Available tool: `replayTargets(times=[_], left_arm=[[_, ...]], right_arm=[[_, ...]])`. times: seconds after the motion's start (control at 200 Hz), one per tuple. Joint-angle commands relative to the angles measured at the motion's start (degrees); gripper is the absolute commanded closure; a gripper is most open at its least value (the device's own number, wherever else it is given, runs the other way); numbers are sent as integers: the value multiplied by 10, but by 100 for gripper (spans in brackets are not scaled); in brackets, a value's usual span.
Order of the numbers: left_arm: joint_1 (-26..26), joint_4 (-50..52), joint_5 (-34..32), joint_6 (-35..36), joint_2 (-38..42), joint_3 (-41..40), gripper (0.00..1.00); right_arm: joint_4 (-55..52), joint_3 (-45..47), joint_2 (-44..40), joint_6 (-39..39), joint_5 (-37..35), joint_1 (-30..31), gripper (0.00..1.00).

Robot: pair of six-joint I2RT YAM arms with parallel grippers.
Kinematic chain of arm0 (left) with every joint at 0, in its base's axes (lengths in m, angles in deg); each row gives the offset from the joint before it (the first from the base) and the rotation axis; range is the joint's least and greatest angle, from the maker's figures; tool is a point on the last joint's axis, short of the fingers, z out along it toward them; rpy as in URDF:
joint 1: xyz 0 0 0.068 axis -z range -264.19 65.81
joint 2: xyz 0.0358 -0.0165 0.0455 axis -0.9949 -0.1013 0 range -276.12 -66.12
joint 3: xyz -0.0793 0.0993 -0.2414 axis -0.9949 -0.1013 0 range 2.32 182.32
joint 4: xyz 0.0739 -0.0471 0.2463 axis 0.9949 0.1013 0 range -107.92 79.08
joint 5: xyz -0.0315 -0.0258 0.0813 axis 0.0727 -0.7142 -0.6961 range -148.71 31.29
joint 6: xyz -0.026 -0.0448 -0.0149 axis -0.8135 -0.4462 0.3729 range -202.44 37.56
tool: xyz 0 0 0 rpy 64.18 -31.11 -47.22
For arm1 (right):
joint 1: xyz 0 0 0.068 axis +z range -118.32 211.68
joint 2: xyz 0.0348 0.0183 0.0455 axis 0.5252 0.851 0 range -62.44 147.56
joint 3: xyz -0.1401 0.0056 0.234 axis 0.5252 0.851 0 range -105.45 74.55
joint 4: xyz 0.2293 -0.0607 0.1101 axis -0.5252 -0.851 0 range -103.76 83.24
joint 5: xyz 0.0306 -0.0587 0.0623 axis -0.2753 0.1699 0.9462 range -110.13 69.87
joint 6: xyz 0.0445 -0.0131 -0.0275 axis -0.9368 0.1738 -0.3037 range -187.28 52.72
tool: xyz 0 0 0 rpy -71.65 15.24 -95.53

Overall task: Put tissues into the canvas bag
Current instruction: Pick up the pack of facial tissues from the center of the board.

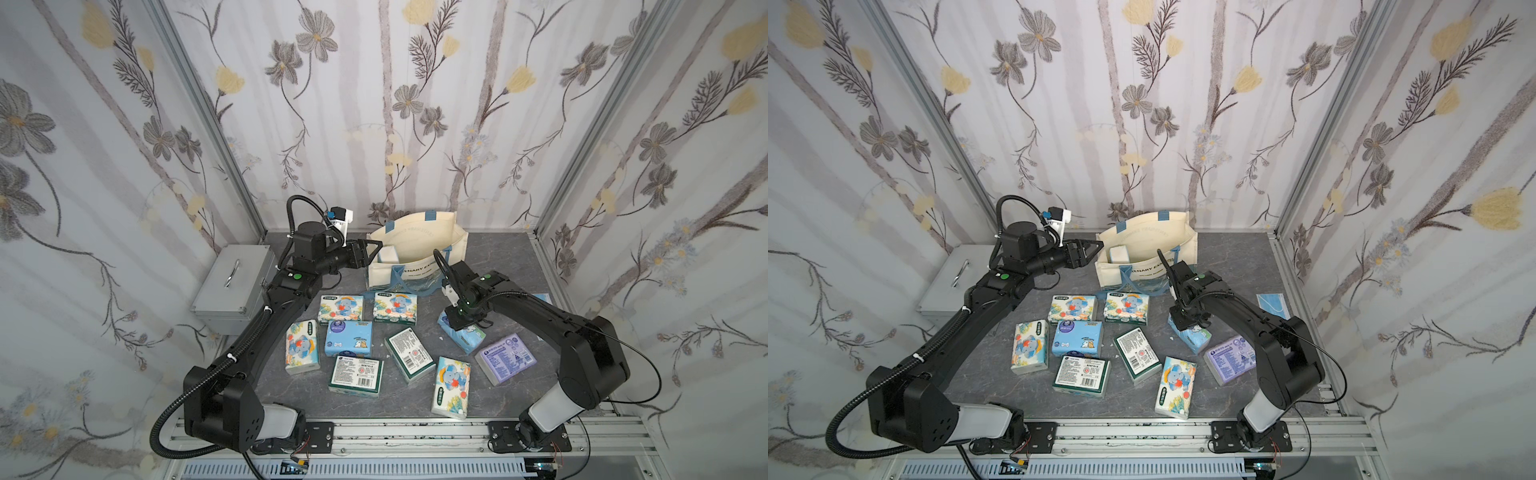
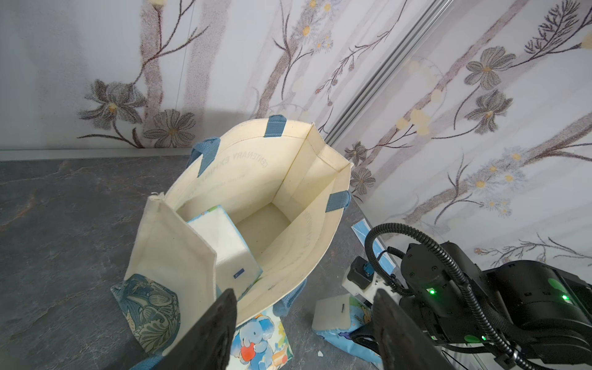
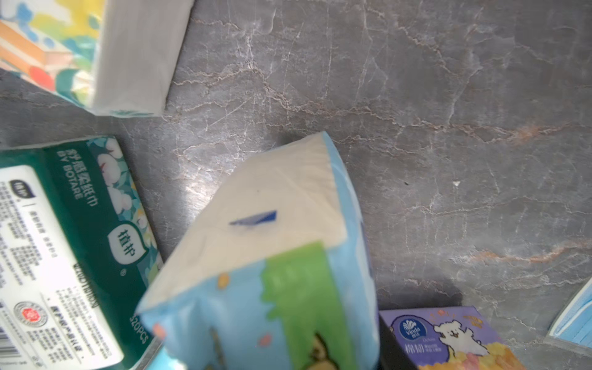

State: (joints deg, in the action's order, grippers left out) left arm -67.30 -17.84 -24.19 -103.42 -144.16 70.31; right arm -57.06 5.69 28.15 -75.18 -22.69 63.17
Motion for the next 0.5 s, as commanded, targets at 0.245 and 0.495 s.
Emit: replayTargets(times=[0.245,0.495], left_arm=[[12,-218,151,-23,3,-63,29],[82,-286,231,52,17,-102,27]], right_arm=[[27,-26,-172,-61,80,-8,67],[207,-16,-291,-121,243,-17,62]])
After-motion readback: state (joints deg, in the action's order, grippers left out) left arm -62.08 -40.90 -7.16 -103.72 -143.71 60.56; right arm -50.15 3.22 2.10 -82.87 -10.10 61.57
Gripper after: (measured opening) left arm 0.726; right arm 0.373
